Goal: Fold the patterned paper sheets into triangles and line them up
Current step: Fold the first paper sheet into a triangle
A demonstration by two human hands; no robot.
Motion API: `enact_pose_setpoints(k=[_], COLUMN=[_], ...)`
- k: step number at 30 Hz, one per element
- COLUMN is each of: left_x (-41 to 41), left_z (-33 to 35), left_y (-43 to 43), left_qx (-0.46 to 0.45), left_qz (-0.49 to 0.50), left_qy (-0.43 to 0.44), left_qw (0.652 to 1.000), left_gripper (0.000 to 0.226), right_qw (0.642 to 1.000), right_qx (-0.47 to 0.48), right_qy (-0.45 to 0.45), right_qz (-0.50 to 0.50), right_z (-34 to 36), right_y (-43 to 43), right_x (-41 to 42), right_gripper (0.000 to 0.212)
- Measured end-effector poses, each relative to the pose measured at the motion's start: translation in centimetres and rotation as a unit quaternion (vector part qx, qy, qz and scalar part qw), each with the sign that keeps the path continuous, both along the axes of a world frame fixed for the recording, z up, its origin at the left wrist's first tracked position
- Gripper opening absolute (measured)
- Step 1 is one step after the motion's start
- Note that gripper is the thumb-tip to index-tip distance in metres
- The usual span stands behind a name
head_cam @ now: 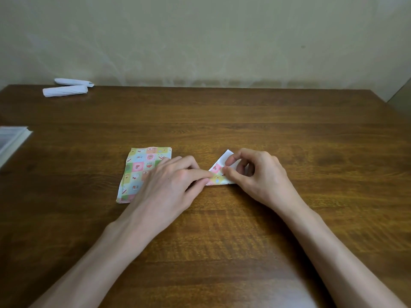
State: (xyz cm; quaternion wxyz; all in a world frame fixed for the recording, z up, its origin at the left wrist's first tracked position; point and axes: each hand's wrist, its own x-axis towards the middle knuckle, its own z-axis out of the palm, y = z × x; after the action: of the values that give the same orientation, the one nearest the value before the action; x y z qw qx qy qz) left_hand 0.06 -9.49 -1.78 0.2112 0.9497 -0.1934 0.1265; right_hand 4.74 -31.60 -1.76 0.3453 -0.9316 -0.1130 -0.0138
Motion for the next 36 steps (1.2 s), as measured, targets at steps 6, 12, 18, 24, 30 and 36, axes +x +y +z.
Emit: enact_pose_setpoints(k=[6, 12, 18, 24, 30, 36], left_x=[0.1, 0.3, 0.5, 0.3, 0.3, 0.4], left_z=[0.2, 0.2, 0.4, 0.6, 0.6, 0.5], left_y=[0.0, 0.2, 0.1, 0.2, 0.4, 0.7], left_qx=[-0.024, -0.039, -0.036, -0.027, -0.029, -0.024], left_qz=[0.001, 0.008, 0.001, -0.001, 0.002, -0.002], left_qy=[0.025, 0.04, 0.055, 0.051, 0.029, 0.017], left_qw=[0.999, 0.998, 0.998, 0.998, 0.999, 1.0], left_gripper=[0.027, 0.025, 0.035, 0.03, 0.022, 0.019], right_qw=[1.0, 1.0, 0.999, 0.997, 0.998, 0.998], right_qx=[0.017, 0.011, -0.023, 0.002, 0.002, 0.008], right_qy=[-0.008, -0.009, -0.026, -0.035, -0.033, -0.031], right_qz=[0.005, 0.012, 0.034, 0.063, 0.051, 0.053], right_z=[0.0, -0.1, 0.0, -0.3, -0.7, -0.7], right_y=[0.1, 0.1, 0.1, 0.1, 0.0, -0.1], right_x=[-0.1, 0.1, 0.6, 1.0, 0.9, 0.9], right_gripper=[0.012, 0.011, 0.009, 0.005, 0.007, 0.006])
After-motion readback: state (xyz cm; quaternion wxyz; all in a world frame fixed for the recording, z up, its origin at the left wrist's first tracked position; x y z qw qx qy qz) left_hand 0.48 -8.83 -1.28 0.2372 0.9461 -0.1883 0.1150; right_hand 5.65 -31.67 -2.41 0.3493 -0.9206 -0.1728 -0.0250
